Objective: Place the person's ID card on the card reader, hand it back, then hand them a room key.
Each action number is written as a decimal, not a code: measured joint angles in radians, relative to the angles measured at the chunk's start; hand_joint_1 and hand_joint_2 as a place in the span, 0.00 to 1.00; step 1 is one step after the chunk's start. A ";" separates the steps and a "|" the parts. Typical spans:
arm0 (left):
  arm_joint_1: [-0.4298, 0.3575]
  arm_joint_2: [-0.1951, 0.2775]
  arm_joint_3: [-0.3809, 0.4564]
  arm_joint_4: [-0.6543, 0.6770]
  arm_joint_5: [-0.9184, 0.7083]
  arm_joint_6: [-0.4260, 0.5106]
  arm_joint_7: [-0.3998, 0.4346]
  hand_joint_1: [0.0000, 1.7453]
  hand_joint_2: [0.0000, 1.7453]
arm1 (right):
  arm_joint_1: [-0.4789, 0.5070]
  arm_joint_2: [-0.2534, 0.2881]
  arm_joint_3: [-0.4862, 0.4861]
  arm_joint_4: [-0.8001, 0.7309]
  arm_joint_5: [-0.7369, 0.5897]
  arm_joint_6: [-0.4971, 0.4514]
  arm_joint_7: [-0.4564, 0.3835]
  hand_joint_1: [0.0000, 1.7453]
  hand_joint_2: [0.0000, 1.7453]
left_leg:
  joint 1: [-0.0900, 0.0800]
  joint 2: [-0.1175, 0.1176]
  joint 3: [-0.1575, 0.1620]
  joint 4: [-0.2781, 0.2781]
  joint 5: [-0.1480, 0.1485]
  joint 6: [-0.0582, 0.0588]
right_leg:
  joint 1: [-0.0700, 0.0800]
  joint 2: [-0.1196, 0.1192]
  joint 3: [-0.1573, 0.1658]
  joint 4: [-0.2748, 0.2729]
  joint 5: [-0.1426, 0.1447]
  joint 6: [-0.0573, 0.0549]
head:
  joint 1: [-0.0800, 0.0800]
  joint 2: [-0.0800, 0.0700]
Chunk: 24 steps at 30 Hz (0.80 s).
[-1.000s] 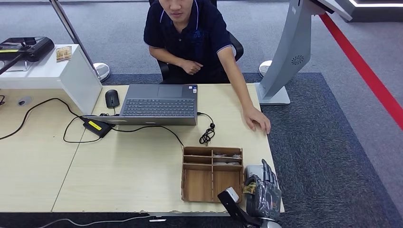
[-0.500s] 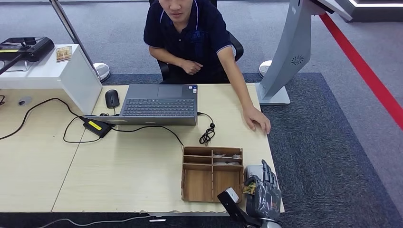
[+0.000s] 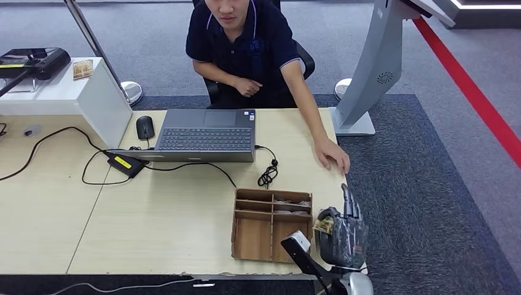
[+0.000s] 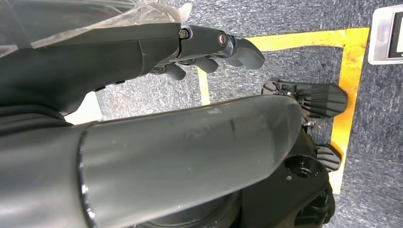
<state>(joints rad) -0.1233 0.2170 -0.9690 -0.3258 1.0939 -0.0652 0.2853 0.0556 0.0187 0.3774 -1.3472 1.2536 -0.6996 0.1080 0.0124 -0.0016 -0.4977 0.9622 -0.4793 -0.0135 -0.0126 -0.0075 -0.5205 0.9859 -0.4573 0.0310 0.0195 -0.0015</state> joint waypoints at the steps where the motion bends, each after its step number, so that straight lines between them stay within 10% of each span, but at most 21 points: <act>1: 0.000 0.001 0.000 0.000 -0.002 -0.001 0.000 0.00 0.00 | -0.006 0.003 -0.007 -0.016 0.004 0.000 -0.009 1.00 1.00 | 0.000 0.000 0.000 0.000 0.000 0.000 | 0.000 0.000 0.000 0.000 0.000 0.000 | 0.000 0.000; 24: -0.001 0.007 -0.025 0.000 -0.025 -0.007 0.000 0.00 0.00 | -0.040 0.186 -0.057 -0.141 -0.068 0.002 -0.323 1.00 1.00 | 0.000 0.000 0.000 0.000 0.000 0.000 | 0.000 0.000 0.000 0.000 0.000 0.000 | 0.000 0.000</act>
<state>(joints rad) -0.1246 0.2239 -0.9936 -0.3258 1.0694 -0.0718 0.2853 0.0154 0.2043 0.3208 -1.4879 1.1858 -0.6981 -0.2145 0.0124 -0.0015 -0.4978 0.9621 -0.4793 -0.0136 -0.0125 -0.0075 -0.5204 0.9862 -0.4573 0.0310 0.0195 -0.0015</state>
